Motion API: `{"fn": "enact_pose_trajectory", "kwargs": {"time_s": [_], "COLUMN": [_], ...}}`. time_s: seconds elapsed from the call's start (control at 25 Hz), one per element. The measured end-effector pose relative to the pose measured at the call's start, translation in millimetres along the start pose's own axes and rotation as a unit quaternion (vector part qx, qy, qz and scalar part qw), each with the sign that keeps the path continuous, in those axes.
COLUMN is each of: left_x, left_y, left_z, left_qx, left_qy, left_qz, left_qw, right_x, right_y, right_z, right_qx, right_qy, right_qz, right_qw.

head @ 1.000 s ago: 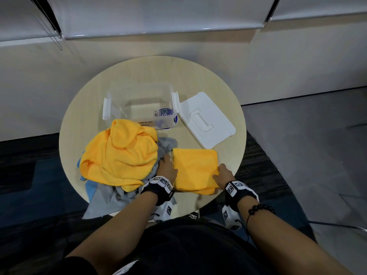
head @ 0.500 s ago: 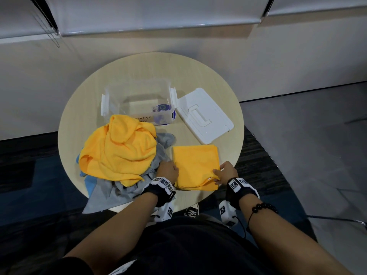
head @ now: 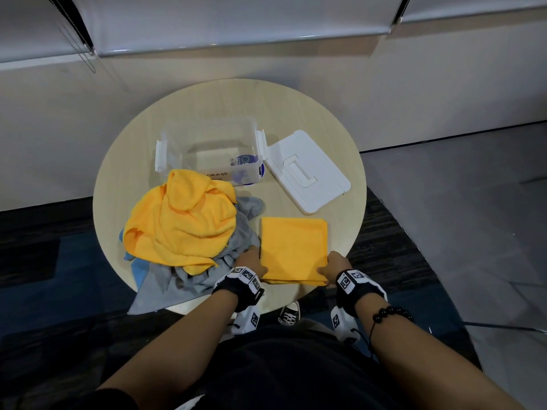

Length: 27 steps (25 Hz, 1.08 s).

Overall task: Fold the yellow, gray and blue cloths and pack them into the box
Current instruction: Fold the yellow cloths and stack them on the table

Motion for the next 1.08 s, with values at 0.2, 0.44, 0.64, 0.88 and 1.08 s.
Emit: {"fn": "enact_pose_trajectory", "kwargs": {"time_s": [0.2,0.44,0.64,0.88,1.08], "left_x": [5.5,7.5,-1.6,-75.8,-182.6], "left_y": [-6.2,-12.2,-20.1,-25.7,3.7], "left_z": [-0.6,5.0,5.7,1.0,-13.3], "left_qx": [-0.009,-0.002,0.02,0.065,0.084], "left_qy": [-0.001,0.004,0.026,-0.062,-0.303], "left_qz": [-0.036,-0.034,0.037,-0.029,-0.011], "left_qw": [0.999,0.999,0.999,0.996,0.949], "right_x": [-9.4,40.0,37.5,33.3,33.8], "right_y": [46.0,60.4,68.8,93.5,159.4], "right_z": [-4.7,3.0,4.5,-0.4,-15.6], "right_qx": [-0.181,-0.221,-0.206,-0.195,-0.247], "right_qy": [-0.135,0.053,0.059,0.048,0.015], "right_qz": [-0.144,-0.311,-0.367,-0.353,-0.264], "right_qw": [0.963,0.923,0.905,0.914,0.932]}}
Point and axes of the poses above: each hand's wrist, its own z-axis towards the middle knuckle, its own x-axis out of the palm, y = z × x, the point moved 8 cm from there along z, towards the middle knuckle, and after that the axes turned 5 degrees about -x, right-handed, at the moved point
